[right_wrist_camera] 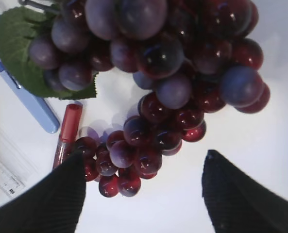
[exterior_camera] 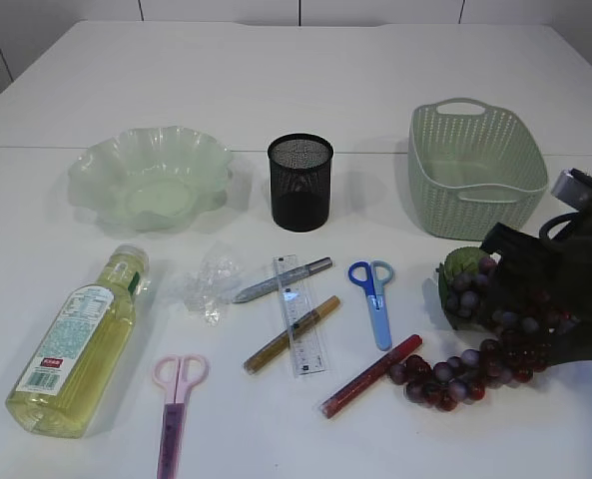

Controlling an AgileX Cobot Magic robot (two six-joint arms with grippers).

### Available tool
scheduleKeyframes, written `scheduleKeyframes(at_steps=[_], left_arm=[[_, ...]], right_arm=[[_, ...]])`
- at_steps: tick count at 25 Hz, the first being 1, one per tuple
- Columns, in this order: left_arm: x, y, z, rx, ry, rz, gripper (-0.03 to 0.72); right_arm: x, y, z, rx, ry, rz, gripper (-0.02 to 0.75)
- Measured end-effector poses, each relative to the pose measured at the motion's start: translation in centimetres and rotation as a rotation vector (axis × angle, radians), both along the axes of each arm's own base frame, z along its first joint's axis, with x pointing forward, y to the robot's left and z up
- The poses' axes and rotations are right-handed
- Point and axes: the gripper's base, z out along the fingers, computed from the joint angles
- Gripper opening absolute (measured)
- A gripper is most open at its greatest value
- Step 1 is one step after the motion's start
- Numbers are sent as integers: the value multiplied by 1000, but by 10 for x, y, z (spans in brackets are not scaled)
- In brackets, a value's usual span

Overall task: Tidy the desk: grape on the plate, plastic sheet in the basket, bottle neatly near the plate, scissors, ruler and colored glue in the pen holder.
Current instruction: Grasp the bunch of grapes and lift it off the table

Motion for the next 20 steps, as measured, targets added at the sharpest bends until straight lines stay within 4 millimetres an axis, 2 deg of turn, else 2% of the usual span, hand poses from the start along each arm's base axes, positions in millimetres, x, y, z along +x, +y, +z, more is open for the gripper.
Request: scheduleKeyframes(at_steps=[11,20], left_arm=[[0,0,0,0,0,0,435],[0,0,0,0,0,-1,435]], right_arm=[[4,-2,-26,-32,111,-61,576],[9,-3,-38,-58,134,-92,576]])
